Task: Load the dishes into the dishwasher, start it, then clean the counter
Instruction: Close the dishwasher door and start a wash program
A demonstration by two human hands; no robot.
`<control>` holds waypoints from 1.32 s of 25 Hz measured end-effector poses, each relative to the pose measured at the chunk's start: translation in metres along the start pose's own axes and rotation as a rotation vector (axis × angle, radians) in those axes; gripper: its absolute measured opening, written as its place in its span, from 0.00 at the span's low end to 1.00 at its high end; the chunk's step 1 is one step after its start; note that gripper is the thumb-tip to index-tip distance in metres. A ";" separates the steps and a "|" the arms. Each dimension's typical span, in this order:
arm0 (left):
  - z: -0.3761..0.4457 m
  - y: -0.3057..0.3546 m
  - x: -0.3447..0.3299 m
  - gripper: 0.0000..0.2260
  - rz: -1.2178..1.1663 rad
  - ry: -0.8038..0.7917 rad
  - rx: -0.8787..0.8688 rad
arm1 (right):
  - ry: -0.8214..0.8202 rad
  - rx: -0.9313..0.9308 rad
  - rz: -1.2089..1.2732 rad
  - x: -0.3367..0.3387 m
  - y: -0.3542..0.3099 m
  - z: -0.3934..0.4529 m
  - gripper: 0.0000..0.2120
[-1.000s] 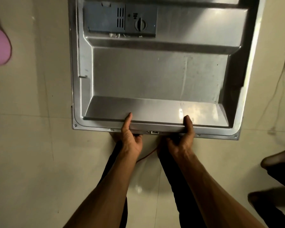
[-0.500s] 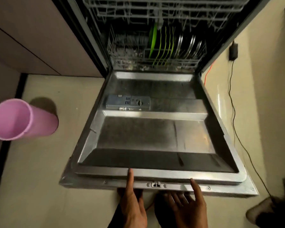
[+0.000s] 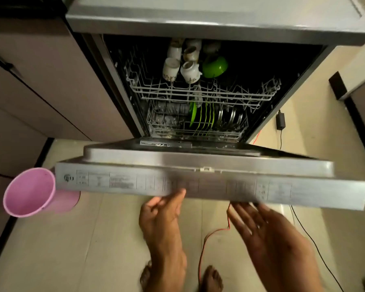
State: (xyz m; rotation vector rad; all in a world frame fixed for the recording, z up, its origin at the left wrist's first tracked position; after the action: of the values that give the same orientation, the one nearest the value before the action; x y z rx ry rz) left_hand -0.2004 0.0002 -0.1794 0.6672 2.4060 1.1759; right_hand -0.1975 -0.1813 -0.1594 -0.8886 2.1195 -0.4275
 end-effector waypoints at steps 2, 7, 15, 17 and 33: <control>0.009 0.029 -0.029 0.18 0.051 -0.149 -0.167 | -0.151 0.119 -0.262 -0.032 -0.028 0.010 0.46; 0.053 0.104 -0.095 0.19 0.660 -0.423 -0.694 | 0.124 0.796 -1.474 -0.091 -0.093 0.059 0.33; 0.094 0.198 -0.182 0.37 1.438 -0.266 -1.588 | 0.265 1.114 -2.113 -0.196 -0.175 0.130 0.58; 0.109 0.213 -0.206 0.51 1.580 -0.389 -1.485 | 0.199 1.003 -2.212 -0.208 -0.188 0.149 0.64; 0.144 0.222 -0.235 0.38 1.267 -0.294 -1.704 | -0.002 1.255 -2.006 -0.237 -0.211 0.191 0.47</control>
State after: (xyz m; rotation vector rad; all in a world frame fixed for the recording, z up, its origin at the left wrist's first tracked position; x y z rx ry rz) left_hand 0.1216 0.0765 -0.0537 1.3728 -0.0823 2.5028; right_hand 0.1515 -0.1611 -0.0374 -1.6746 -0.1178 -2.1945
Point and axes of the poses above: each hand's wrist, its own z-axis towards the middle knuckle, its own x-axis out of the back of the hand, y = z × x, the point moved 5 cm from there along z, towards the middle knuckle, and after that the axes turned 6 degrees about -x, right-handed, at the moved point
